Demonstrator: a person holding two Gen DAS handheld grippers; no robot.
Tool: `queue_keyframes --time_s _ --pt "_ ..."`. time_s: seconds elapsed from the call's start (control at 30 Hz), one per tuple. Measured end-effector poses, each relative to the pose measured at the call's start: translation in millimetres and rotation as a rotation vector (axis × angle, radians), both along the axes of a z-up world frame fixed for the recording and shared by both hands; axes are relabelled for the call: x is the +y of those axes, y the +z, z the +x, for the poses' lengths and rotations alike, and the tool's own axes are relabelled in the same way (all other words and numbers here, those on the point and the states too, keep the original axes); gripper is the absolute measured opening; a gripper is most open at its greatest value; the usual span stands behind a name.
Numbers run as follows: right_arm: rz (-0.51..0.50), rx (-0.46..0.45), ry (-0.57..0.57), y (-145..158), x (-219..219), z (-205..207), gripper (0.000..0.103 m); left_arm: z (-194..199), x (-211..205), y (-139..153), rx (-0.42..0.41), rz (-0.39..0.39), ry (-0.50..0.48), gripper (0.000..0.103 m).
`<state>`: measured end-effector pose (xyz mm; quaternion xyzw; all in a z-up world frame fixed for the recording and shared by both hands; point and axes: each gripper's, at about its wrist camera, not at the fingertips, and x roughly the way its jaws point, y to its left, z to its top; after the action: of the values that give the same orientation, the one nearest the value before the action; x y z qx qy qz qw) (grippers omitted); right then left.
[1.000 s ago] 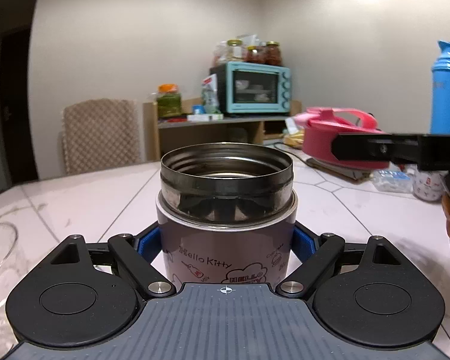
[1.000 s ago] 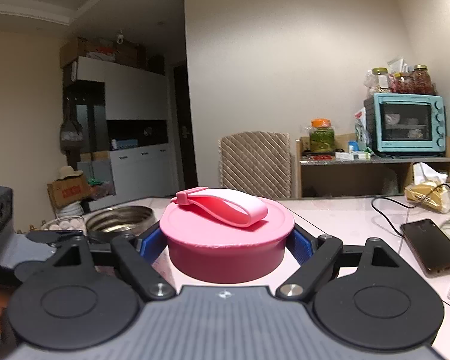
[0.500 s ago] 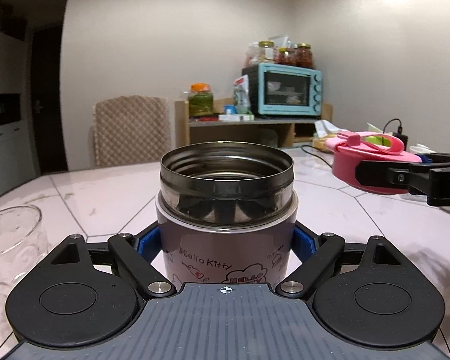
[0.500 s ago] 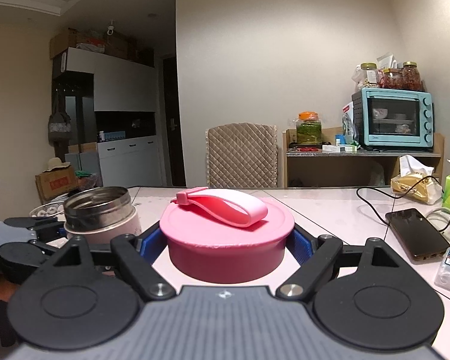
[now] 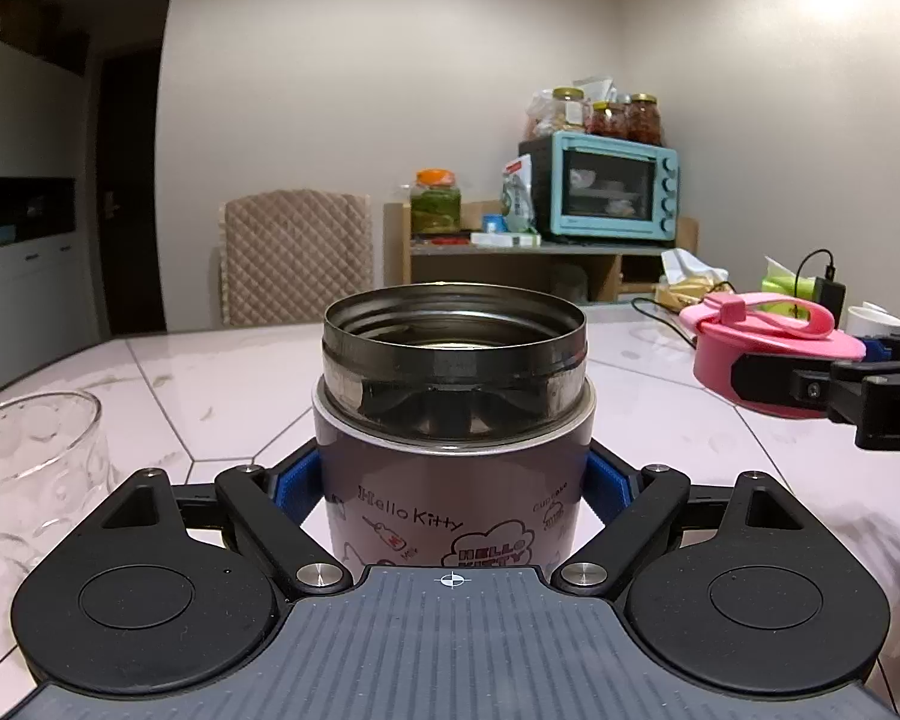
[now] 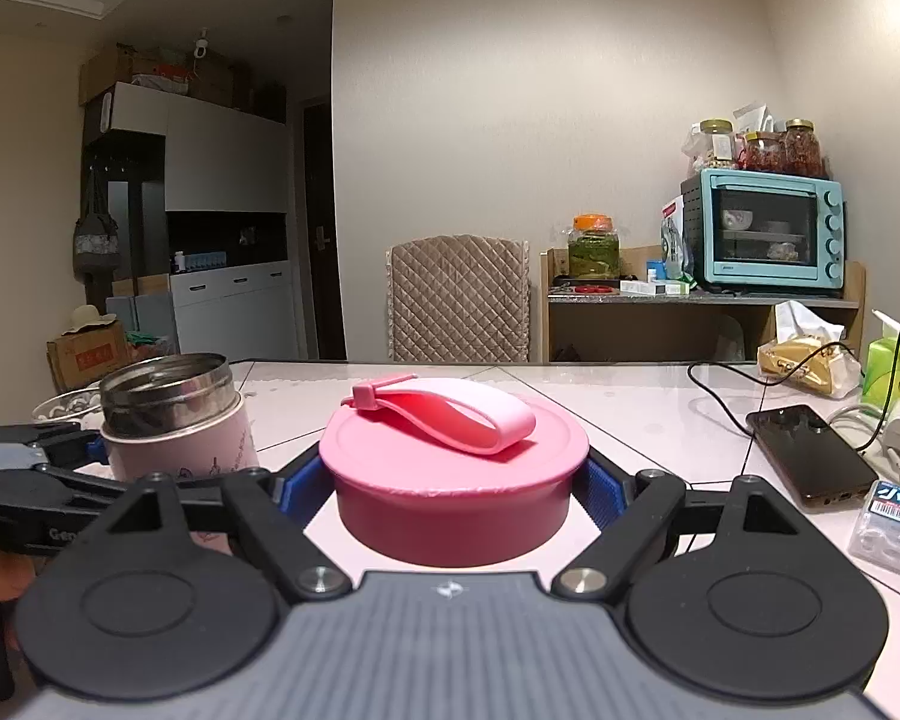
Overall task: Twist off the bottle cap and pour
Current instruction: 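Lift the pink cap up and carry it away from the bottle with the right gripper, then lower the pink cap onto the table with the right gripper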
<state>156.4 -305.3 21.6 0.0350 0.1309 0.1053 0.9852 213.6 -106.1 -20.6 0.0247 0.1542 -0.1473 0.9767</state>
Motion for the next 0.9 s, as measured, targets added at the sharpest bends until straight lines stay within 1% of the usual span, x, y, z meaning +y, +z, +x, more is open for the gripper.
queue_keyframes --time_s 0.4,0.87,0.9 --pt "-0.014 0.035 -0.01 -6 4 6 0.085 3 5 0 0.003 -0.006 0.002 0.09" --pt "-0.028 0.058 -0.029 -13 10 7 0.085 5 -1 1 0.003 -0.005 0.002 0.09" --pt "-0.03 0.063 -0.03 -13 11 7 0.085 5 -1 1 0.003 -0.005 0.001 0.092"
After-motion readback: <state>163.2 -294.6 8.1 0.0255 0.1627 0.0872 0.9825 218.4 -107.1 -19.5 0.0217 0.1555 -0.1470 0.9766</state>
